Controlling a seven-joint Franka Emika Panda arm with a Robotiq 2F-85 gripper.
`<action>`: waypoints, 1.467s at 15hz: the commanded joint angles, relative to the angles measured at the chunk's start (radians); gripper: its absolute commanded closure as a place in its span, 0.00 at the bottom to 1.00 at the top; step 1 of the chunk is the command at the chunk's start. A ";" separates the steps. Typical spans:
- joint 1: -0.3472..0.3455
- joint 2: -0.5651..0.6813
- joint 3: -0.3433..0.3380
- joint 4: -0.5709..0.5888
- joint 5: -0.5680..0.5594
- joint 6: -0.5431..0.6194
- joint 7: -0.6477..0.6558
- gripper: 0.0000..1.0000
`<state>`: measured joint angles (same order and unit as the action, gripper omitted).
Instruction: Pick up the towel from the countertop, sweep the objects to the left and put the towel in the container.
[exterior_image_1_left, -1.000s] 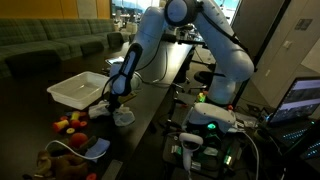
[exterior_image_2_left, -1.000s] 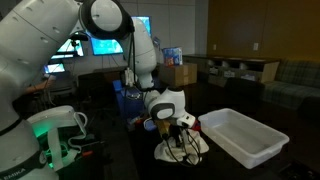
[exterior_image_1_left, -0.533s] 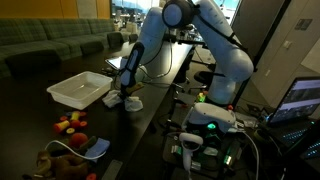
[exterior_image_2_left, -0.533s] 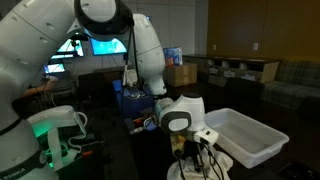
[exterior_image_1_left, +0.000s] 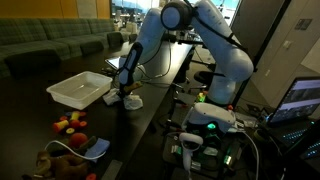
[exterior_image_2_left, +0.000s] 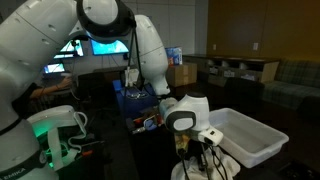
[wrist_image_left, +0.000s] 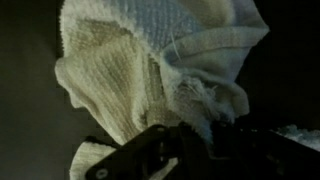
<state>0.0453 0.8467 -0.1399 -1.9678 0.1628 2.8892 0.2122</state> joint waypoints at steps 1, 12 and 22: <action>0.023 0.100 0.056 0.112 0.030 0.023 0.081 0.94; 0.172 0.161 0.156 0.253 0.058 0.042 0.213 0.94; 0.354 0.209 0.156 0.357 0.045 0.129 0.245 0.94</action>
<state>0.3697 1.0226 0.0087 -1.6518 0.1965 2.9803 0.4615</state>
